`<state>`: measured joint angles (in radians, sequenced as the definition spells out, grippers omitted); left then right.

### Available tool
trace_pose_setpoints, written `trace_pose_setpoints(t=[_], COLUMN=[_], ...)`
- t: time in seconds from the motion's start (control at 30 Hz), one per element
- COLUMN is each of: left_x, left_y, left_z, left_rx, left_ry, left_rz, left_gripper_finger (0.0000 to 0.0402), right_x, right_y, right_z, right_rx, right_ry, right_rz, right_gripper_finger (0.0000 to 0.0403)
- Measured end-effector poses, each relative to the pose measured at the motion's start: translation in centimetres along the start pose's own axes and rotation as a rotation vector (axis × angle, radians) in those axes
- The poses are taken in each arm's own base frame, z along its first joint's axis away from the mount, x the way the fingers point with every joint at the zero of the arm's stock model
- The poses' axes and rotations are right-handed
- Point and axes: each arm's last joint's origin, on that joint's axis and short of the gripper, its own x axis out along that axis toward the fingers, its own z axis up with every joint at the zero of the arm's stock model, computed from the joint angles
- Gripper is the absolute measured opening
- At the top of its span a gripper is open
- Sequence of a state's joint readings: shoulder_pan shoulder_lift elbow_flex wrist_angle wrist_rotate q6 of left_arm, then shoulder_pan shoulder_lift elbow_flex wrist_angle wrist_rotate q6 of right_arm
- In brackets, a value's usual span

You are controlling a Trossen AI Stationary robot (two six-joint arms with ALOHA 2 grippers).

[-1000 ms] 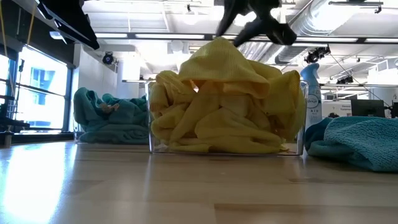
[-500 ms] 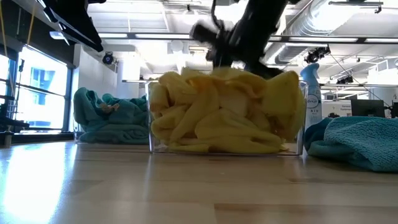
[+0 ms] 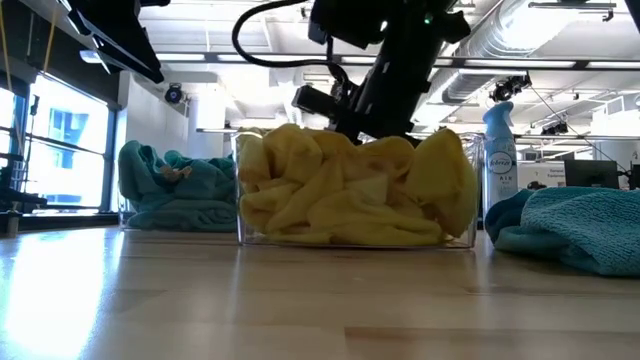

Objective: Sort microfiber towel by color & place in baskets
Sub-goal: Put the yellow towel into the bottom transparent bin, then put the blue towel into the top transparent bin

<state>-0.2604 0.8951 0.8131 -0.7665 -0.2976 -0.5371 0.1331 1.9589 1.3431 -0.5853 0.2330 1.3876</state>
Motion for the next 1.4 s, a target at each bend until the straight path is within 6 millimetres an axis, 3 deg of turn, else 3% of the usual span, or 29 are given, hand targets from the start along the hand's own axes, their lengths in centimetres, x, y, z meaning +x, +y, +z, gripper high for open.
trace_pose_setpoints(t=[0.47, 0.77, 0.9, 1.03, 1.23, 1.4], left_x=[0.0, 0.0, 0.0, 0.0, 0.0, 0.0], left_y=[0.0, 0.0, 0.0, 0.0, 0.0, -0.2], left_z=[0.0, 0.0, 0.0, 0.1, 0.1, 0.3], left_rx=[-0.005, -0.015, -0.040, -0.072, -0.145, -0.211], left_ry=[-0.001, -0.001, -0.002, -0.009, -0.011, -0.028], left_rz=[0.000, -0.001, -0.001, -0.002, -0.001, -0.015], left_gripper_finger=[0.0110, 0.0110, 0.0110, 0.0110, 0.0110, 0.0110], right_x=[-6.7, -12.2, -15.0, -16.8, -17.5, -16.5], right_y=[0.2, -1.3, -2.1, -3.9, -6.2, -6.8], right_z=[1.0, 0.6, -0.7, -3.1, -6.9, -9.9], right_rx=[0.011, 0.001, -0.021, -0.040, -0.072, -0.137], right_ry=[-0.038, -0.131, -0.085, 0.011, 0.145, 0.164], right_rz=[0.142, 0.165, 0.198, 0.113, -0.107, -0.211], right_gripper_finger=[0.0118, 0.0118, 0.0118, 0.0118, 0.0118, 0.0117])
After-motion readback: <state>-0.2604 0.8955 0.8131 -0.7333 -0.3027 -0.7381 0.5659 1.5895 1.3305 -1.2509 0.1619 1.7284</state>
